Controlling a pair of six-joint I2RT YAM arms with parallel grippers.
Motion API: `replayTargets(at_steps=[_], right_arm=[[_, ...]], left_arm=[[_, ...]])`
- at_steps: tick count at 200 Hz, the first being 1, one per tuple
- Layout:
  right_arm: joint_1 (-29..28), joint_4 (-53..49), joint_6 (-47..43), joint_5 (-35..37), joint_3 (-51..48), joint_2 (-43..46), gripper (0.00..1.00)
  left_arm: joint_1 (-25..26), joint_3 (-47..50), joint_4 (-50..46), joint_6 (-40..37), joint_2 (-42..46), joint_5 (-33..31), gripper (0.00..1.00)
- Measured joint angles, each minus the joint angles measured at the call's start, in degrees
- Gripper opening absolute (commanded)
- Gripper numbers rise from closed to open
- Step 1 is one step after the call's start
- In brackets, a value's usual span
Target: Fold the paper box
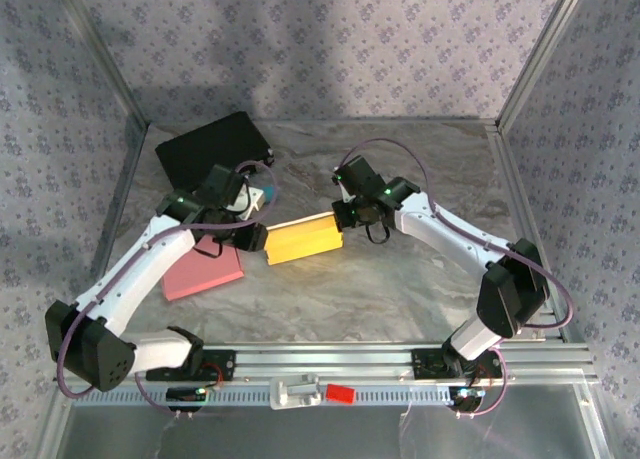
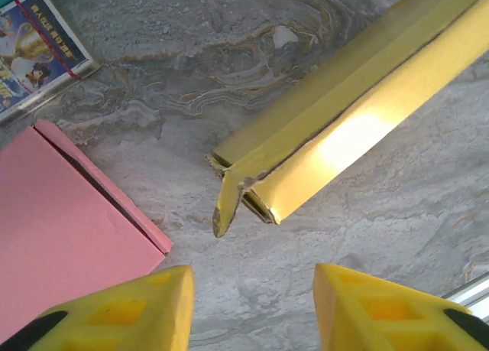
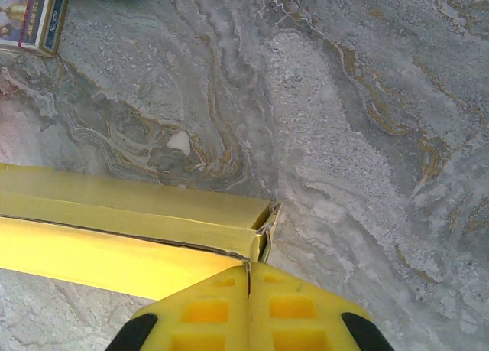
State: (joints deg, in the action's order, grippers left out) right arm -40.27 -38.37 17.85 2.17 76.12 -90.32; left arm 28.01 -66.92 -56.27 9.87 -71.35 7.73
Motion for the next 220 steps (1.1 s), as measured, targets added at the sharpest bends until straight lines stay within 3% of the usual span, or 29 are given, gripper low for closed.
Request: replayTargets(at_steps=[68,174,220], right_arm=[[0.0,-0.17,0.0,0.0,0.02,0.0,0.0],[0.0,-0.15,0.04,-0.24,0.02,0.0,0.0],[0.0,-0.17,0.39,-0.42,0.02,0.0,0.0]], left_arm=[[-1.77,0.0,1.62,4.85,-4.13,4.52,0.48],[-2.25,0.13,4.26,4.5,-7.72,4.96,0.21],[-1.4,0.66,5.03,3.69,-7.74,3.65,0.23]])
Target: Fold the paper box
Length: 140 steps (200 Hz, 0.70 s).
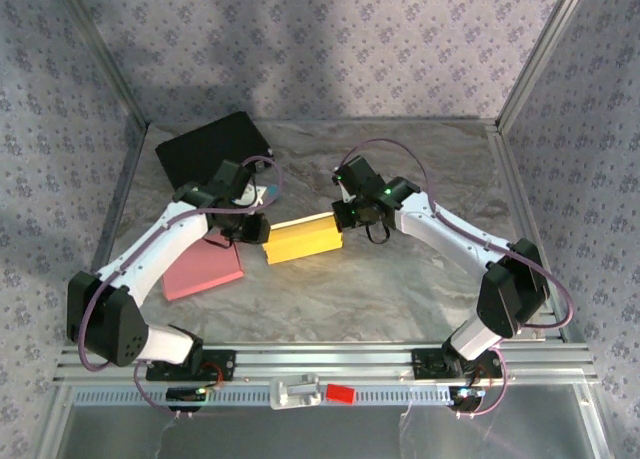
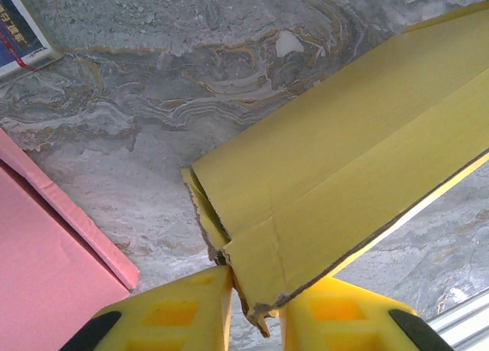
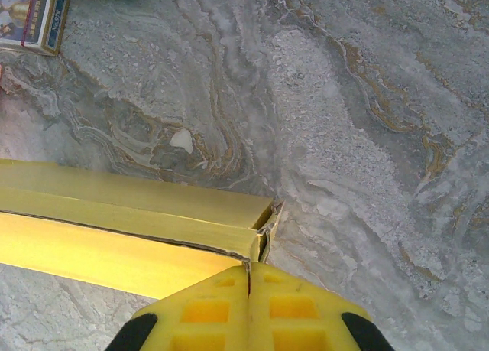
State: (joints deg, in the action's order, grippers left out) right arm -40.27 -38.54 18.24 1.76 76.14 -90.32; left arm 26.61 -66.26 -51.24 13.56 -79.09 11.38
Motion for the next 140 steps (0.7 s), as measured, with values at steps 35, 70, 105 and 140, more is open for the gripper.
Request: replayTargets(at_steps=[35,70,105,140], right_arm=[[0.0,0.02,0.02,0.0,0.0,0.0,0.0],[0.0,0.04,0.02,-0.04,0.04,-0.09,0.0],[0.0,0.02,0.02,-0.04,0.11,-0.11,0.0],[0.0,0.02,0.02,-0.04,0.11,-0.13,0.0]], left_arm=[[0.83,-0.02,0.04,-0.48,0.0,-2.03,0.24],[0.94,-0.68,-0.98,-0.66,-0.15,-2.71,0.24],[1.16,-2.14,-2.45,-0.68,-0.15,-3.74,0.32],[1.16,-4.68,-4.26,-0.85,-0.15,-4.17,0.34]])
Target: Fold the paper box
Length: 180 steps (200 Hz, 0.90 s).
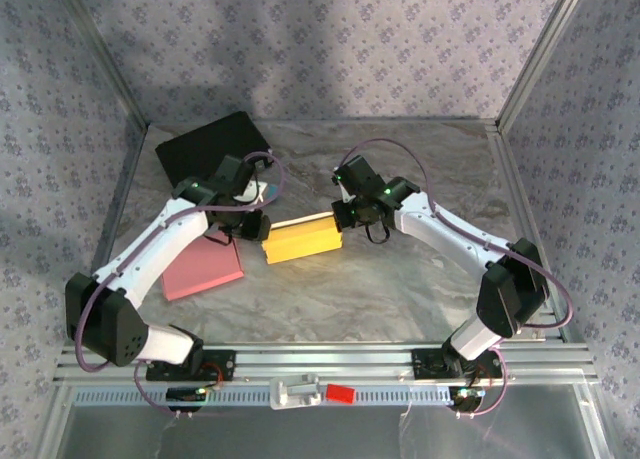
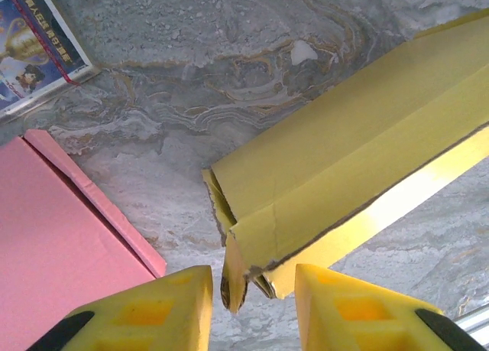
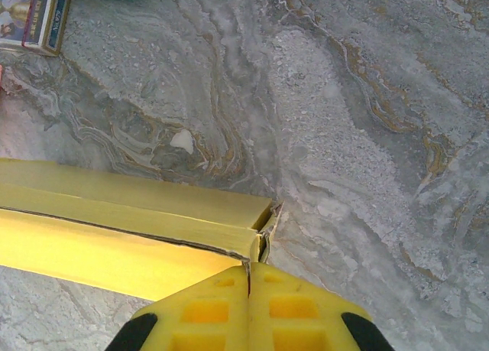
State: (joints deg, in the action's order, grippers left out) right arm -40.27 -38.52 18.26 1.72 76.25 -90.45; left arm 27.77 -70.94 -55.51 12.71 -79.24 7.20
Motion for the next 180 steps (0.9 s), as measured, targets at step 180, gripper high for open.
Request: replayTargets(at_steps=[180], right_arm=[[0.0,-0.04,0.2,0.02,0.79,-0.68,0.0]], left_arm=[[0.0,-1.77,-1.55,-2.12,-2.62,-1.68,0.0]])
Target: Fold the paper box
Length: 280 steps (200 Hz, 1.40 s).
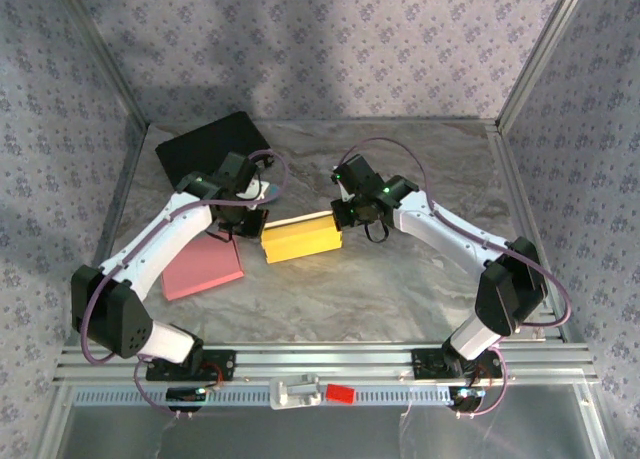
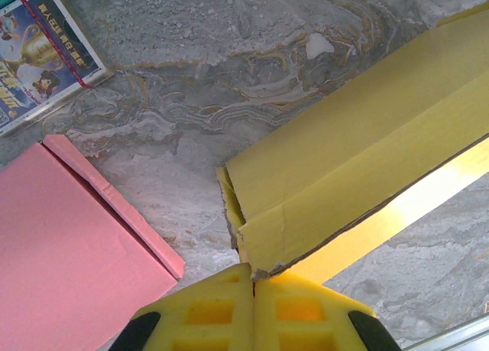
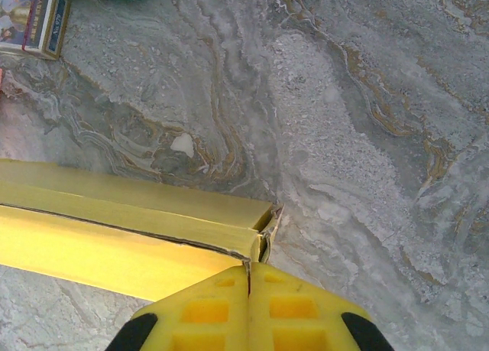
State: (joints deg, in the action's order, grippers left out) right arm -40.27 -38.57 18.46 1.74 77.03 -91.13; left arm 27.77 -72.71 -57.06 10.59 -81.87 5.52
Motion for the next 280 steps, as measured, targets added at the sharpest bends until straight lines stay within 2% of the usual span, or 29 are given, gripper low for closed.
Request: replayTargets(at_steps=[132,185,280], right_arm=[[-0.66,-0.17,1.7,1.95,0.92,-0.92,0.0],[-0.66,-0.17,2.12,2.58,0.92,-0.92,0.0],[-0.92,3.39,2.32,3.76,-1.64,-0.76,0.0]], left_arm=[[-0.26,-2.51,-1.88,16.92,-2.32,1.51,0.0],[-0.39,-0.5,0.72,18.67,-1.36,2.21,0.0],[-0.46,9.2,11.98,19.3,4.98,2.54,0.0]])
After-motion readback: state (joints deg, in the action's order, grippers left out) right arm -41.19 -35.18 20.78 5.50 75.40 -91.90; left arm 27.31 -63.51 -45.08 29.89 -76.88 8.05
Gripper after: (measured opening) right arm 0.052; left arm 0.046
